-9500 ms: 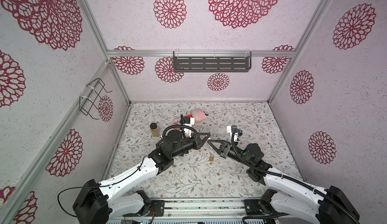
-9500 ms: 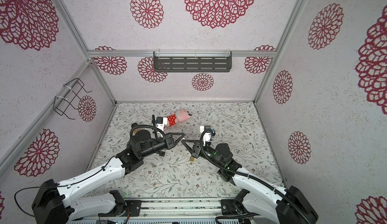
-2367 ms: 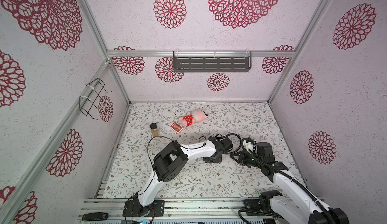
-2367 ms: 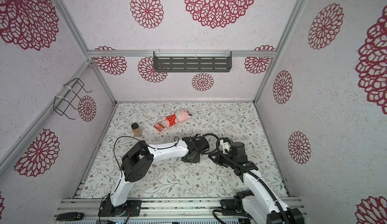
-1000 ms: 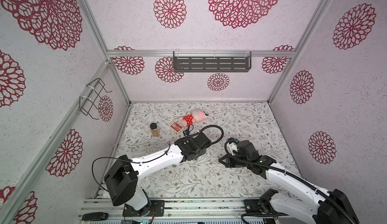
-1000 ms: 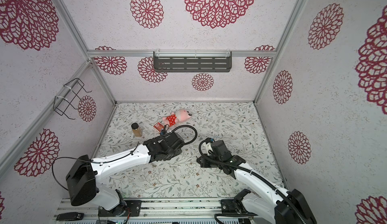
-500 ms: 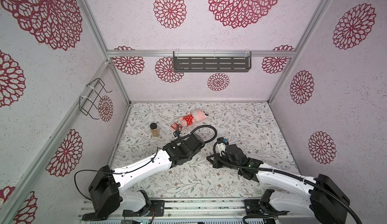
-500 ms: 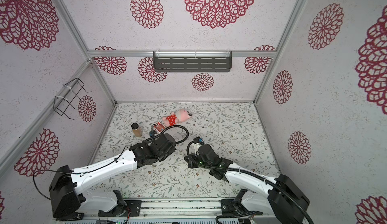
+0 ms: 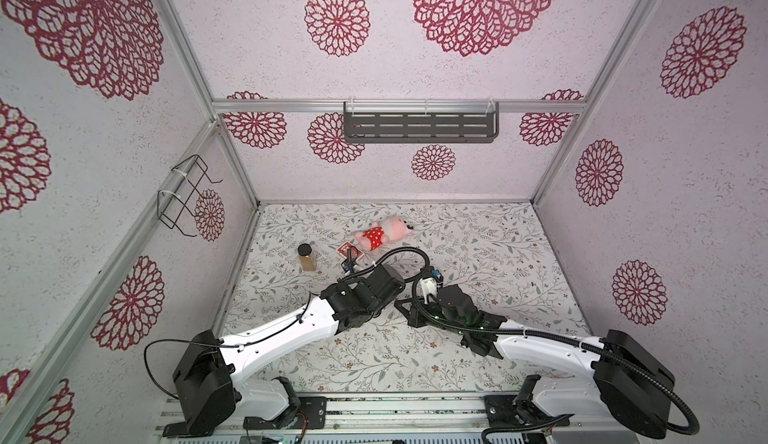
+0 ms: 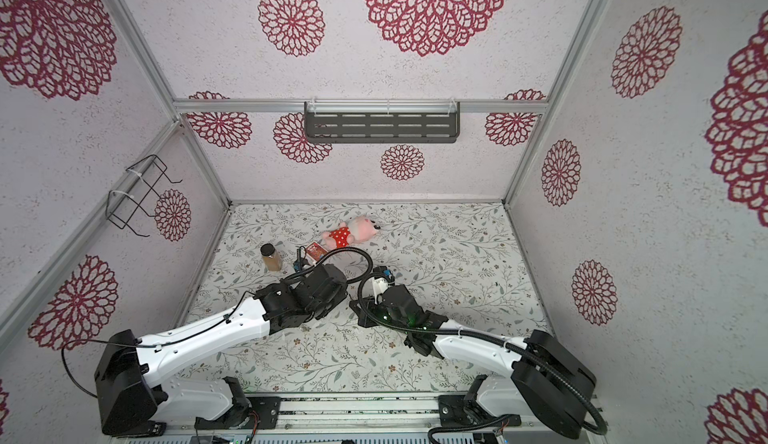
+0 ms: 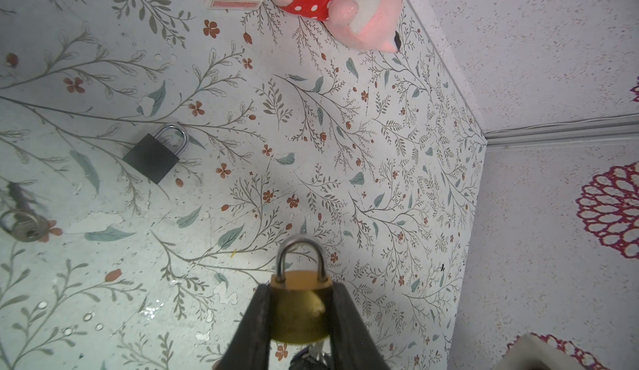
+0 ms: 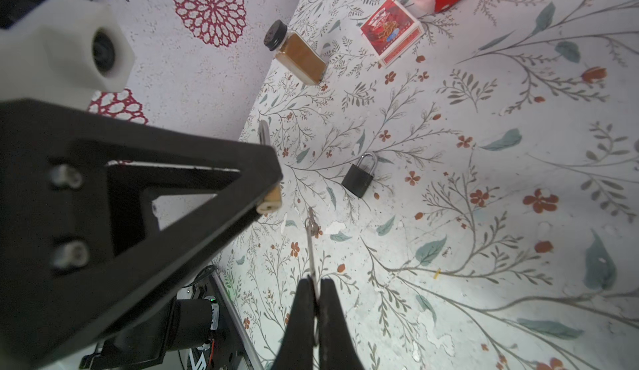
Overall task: Unlock with the key
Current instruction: 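Lift the brass padlock with the left gripper while the right gripper brings the key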
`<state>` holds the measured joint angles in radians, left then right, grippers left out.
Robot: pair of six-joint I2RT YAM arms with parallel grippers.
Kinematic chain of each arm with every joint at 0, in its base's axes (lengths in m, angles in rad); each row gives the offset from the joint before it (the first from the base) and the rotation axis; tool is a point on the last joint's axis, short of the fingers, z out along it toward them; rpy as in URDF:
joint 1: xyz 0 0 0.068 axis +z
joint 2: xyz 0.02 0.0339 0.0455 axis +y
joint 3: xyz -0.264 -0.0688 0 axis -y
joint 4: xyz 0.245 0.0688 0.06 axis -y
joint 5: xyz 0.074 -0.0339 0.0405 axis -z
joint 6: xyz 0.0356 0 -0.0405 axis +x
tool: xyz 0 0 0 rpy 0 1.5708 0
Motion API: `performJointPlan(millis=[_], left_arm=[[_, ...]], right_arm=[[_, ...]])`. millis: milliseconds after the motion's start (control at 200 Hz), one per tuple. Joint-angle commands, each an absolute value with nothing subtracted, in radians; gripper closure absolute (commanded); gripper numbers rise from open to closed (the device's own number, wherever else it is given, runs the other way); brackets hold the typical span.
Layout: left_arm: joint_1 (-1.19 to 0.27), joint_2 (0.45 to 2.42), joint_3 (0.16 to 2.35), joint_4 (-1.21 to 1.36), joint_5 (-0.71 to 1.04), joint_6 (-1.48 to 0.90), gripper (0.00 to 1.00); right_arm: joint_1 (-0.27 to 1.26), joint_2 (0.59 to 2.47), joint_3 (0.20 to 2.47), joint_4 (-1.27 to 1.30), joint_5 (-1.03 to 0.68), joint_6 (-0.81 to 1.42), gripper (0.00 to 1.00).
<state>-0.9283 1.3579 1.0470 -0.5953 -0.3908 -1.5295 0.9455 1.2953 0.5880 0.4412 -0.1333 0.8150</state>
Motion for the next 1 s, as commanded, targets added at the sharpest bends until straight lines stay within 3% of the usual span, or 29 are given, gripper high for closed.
performJointPlan(millis=[0,996], left_arm=[[-0.919,1.356,1.054,-0.574,-0.402,-1.520,1.00],[-0.920,1.353,1.051,-0.555,-0.376,-1.481,1.00]], right_arm=[[0.951,1.306,0.620,0.532,-0.169,0.846,1.00],[0.924,1.353,0.632,0.561,-0.235,0.871,1.00]])
